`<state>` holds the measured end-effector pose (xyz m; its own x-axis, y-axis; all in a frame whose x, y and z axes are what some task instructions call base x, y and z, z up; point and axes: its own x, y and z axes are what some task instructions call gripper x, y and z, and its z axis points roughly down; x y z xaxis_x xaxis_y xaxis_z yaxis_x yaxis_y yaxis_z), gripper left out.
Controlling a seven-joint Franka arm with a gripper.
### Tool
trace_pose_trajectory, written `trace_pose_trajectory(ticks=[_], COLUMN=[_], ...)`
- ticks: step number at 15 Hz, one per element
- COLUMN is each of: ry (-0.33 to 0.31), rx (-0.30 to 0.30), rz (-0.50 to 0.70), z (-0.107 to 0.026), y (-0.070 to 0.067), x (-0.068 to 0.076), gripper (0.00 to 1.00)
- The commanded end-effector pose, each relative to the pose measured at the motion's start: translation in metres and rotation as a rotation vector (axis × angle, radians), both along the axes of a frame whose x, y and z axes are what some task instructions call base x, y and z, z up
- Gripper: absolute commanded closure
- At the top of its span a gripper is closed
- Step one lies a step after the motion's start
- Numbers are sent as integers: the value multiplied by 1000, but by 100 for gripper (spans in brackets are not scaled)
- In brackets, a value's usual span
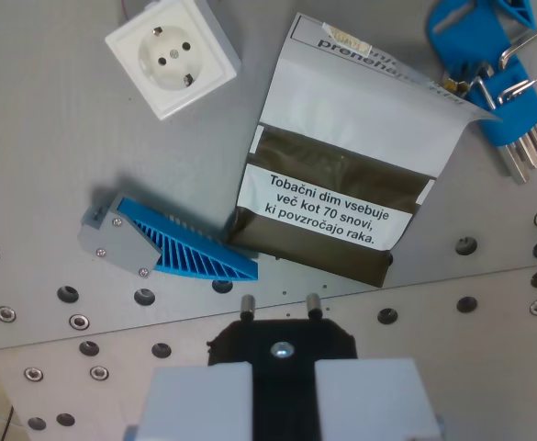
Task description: Move above the white socket
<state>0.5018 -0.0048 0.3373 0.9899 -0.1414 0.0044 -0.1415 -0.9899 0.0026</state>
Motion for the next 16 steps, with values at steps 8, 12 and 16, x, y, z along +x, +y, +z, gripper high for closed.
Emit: trace_pose_trajectory(ticks=[8, 12, 16], ry=[-38, -52, -66], rx=[9, 14, 19], rz=[100, 143, 193], z=[-22, -36, -55], y=[4, 9, 14], x=[4, 6, 7], gripper=[100, 100, 100])
